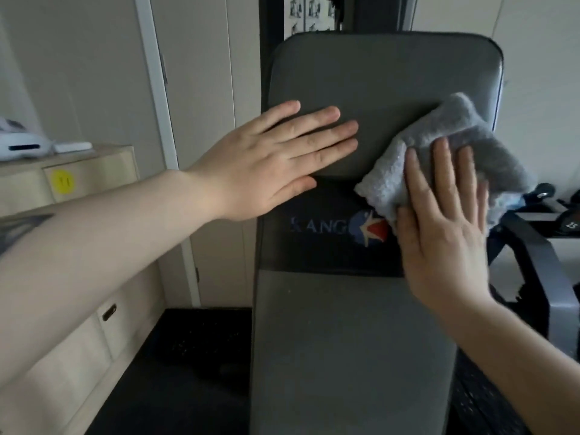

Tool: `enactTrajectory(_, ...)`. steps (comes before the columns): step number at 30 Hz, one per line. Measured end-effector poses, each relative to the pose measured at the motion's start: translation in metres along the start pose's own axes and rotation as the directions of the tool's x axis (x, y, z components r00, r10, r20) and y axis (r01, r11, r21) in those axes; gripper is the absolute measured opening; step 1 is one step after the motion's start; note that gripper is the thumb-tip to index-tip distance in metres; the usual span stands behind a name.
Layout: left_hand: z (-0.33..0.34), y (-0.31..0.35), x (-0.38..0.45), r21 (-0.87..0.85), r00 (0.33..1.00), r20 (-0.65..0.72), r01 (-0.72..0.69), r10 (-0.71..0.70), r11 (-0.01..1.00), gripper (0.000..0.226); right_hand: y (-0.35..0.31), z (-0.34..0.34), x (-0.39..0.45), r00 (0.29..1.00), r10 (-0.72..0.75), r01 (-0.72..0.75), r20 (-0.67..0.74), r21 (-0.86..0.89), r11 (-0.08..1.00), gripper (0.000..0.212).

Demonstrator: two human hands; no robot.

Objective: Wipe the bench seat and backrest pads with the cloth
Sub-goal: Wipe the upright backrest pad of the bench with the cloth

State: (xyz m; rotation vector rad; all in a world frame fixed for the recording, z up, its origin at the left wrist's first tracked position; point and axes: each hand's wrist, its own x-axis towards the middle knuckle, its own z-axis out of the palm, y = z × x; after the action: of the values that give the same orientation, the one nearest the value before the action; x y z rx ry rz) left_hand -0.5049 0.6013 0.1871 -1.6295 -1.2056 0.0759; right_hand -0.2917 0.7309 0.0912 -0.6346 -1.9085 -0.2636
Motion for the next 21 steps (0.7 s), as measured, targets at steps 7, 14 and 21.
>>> enactTrajectory(7,0.000,0.008,-0.003,0.006,0.999,0.014,0.048,-0.048,0.999,0.054,0.005,0.008,-0.036,0.871,-0.457,0.475,0.179,-0.075,0.877,0.057)
enactTrajectory(14,-0.006,0.008,-0.004,-0.106,0.991,0.118,0.080,-0.067,0.991,0.056,-0.026,0.008,0.007,0.982,-0.183,0.183,0.052,0.015,0.983,0.054)
enactTrajectory(21,-0.018,0.000,-0.010,-0.258,0.979,0.202,0.087,-0.034,0.962,0.056,-0.002,0.016,-0.030,0.768,-0.598,0.625,0.228,-0.068,0.778,0.057)
